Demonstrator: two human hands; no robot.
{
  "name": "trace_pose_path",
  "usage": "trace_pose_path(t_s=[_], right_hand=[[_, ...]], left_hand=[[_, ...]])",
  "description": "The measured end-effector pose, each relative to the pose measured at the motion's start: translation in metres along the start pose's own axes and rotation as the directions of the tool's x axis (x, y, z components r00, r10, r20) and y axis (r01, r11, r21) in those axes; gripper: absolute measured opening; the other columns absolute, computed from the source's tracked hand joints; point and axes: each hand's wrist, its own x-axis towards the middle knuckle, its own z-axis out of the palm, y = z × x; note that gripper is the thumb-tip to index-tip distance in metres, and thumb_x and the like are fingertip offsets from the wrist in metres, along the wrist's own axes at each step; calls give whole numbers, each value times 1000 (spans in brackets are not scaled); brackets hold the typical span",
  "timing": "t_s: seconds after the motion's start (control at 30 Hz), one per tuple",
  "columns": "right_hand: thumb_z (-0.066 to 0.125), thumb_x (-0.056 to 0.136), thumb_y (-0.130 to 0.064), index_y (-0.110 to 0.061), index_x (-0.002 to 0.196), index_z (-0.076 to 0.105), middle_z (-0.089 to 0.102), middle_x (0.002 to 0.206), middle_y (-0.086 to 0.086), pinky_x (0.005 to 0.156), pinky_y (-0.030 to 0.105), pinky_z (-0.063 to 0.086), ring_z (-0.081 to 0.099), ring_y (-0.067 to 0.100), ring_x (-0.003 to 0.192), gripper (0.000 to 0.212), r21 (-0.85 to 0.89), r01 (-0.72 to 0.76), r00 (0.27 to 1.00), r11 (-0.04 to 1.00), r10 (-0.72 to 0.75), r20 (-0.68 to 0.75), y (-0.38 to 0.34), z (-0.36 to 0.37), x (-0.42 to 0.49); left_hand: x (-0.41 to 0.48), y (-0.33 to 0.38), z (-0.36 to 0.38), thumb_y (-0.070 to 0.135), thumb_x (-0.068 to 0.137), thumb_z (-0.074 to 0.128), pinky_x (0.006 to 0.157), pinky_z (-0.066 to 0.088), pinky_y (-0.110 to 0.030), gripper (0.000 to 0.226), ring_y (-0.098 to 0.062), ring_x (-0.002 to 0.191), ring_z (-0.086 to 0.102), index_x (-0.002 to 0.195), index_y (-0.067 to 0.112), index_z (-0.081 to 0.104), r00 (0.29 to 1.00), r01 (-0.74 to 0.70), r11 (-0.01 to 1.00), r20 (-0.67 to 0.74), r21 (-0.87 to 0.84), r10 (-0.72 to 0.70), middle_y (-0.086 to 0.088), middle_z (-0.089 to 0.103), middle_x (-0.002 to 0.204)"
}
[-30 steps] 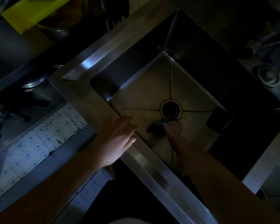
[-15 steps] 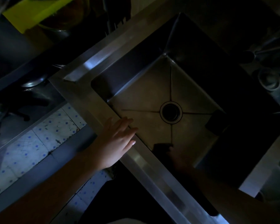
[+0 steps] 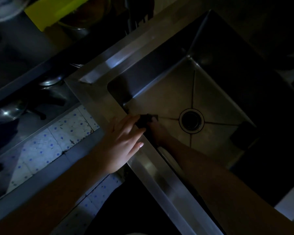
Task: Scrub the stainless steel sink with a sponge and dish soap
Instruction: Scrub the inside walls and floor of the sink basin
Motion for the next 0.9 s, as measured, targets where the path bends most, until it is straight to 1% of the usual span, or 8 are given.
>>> trace_pose_path(t_s=[0.1,0.17,0.37,0.5,0.57,0.73,0.83,0.9], right_hand=[[47,94,-18,-12,134,47,32,146,18,101,44,43,46,39,123,41,94,-58,998,994,56,20,-5,-11,8],[53,91,-19,-13,127,55,43,136,15,88,39,49,55,35,110,37,35,-65,997,997,63,46,4,-7,-4],[46,96,-18,-10,134,49,38,148,15,102,36,38,25,25,143,40,-98,79,969,992,-53,242,53,29,-78],[41,98,-15,-9,142,37,25,154,17,112,34,26,22,25,144,44,-148,102,945,984,-49,323,70,38,-99],[41,98,-14,-7,140,42,21,154,20,109,38,35,31,32,139,42,-156,128,936,979,-68,345,63,33,-88],[47,94,-17,-12,137,44,32,145,26,88,39,46,52,39,118,44,-171,204,966,964,-169,197,24,4,-17],[38,98,-30,-20,142,37,32,150,16,105,41,37,39,35,133,45,-146,269,962,952,-258,90,-3,-10,27],[43,96,-17,-17,142,39,24,152,16,102,46,41,40,39,130,46,-111,253,965,961,-242,101,-20,-20,53]], left_hand=[[2,-8,-3,32,85,57,97,41,-60,37,-38,123,50,115,12,65,998,8,999,-63,47,-5,-21,54,131],[3,-10,-6,29,82,62,94,43,-61,36,-38,120,53,113,11,66,996,27,999,-89,29,-24,-22,56,128],[3,-21,-7,28,79,69,93,42,-63,35,-37,117,57,110,10,67,993,39,999,-113,30,-35,-21,58,126],[4,-26,-10,29,78,70,95,41,-62,39,-37,114,58,112,10,67,993,51,999,-103,20,-49,-21,57,126],[3,-28,-11,29,79,69,96,41,-61,41,-36,115,57,115,10,65,994,62,998,-87,2,-61,-21,56,128],[0,-31,-13,28,83,66,95,42,-58,40,-36,122,52,119,11,62,990,115,992,-70,-57,-119,-19,54,132],[-2,-34,-16,34,88,46,97,40,-59,44,-36,123,51,122,11,60,985,164,984,-43,-67,-167,-19,52,134],[-3,-36,-16,36,88,41,98,39,-60,47,-37,124,50,124,11,59,981,191,979,-22,-77,-193,-19,51,135]])
